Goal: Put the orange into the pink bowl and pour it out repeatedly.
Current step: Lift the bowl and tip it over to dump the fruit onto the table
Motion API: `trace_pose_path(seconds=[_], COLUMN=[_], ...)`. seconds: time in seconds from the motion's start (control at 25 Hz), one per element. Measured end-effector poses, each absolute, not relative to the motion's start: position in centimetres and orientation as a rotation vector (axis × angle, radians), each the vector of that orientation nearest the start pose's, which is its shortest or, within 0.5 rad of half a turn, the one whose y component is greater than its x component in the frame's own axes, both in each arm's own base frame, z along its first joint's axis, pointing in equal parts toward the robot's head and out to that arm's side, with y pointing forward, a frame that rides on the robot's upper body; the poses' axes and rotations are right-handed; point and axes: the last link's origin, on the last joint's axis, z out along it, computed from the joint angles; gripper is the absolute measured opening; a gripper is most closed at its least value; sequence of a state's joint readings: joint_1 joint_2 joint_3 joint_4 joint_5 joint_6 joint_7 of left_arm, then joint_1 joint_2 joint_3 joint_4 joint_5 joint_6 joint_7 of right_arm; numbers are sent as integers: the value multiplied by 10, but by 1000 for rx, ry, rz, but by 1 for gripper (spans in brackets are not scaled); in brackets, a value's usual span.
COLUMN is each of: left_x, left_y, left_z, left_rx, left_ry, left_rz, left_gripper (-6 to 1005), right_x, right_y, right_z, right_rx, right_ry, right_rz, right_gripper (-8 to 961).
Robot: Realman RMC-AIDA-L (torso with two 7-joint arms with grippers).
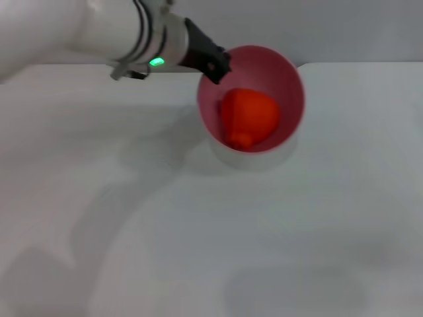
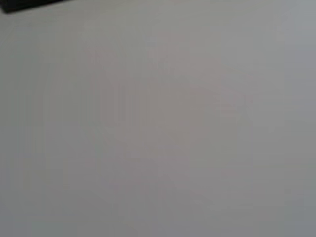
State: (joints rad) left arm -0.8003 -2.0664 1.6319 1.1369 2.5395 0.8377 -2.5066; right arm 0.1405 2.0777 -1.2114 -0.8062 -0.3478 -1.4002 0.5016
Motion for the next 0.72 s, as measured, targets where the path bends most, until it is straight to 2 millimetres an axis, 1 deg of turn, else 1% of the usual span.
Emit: trace_pose_path(seconds=[0.08, 0.12, 0.24, 0.28, 0.36, 0.4, 0.44, 0.48, 0.52, 0.6, 0.64, 0.68, 0.72], left_x=[-88, -85, -83, -83, -81, -80, -80, -79, -79, -79, -79, -82, -82], left_y=[431, 428, 426, 426, 425, 424, 424, 420, 420, 413, 413, 402, 402], left_z=[-50, -57, -62, -62, -62, -59, -59, -57, -57, -56, -56, -56, -56], left_rx=[-2460, -2445, -2390, -2390, -2328, -2270, -2270, -2198, -2198, -2132, -2132, -2051, -2051], left_ry=[-263, -205, -125, -125, -63, -11, -11, 52, 52, 103, 103, 160, 160], left_rz=[77, 43, -42, -42, -125, -189, -189, -266, -266, -344, -344, -424, -424], left_gripper=[50, 50, 50, 50, 50, 50, 50, 50, 50, 50, 50, 50, 50], right_x=[280, 280, 288, 290, 292, 292, 292, 292, 291, 291, 291, 292, 292], right_y=[297, 297, 294, 293, 293, 293, 293, 293, 293, 293, 292, 292, 292], right_z=[129, 129, 130, 130, 131, 131, 132, 132, 132, 133, 133, 133, 134], right_rx=[-1382, -1382, -1362, -1359, -1352, -1350, -1348, -1347, -1347, -1345, -1344, -1343, -1342], right_ry=[24, 24, 48, 53, 60, 60, 60, 59, 57, 57, 57, 57, 58], right_rz=[1109, 1109, 1095, 1092, 1091, 1092, 1093, 1094, 1096, 1097, 1097, 1097, 1096], right_gripper=[543, 543, 541, 540, 539, 538, 538, 537, 537, 536, 535, 534, 534])
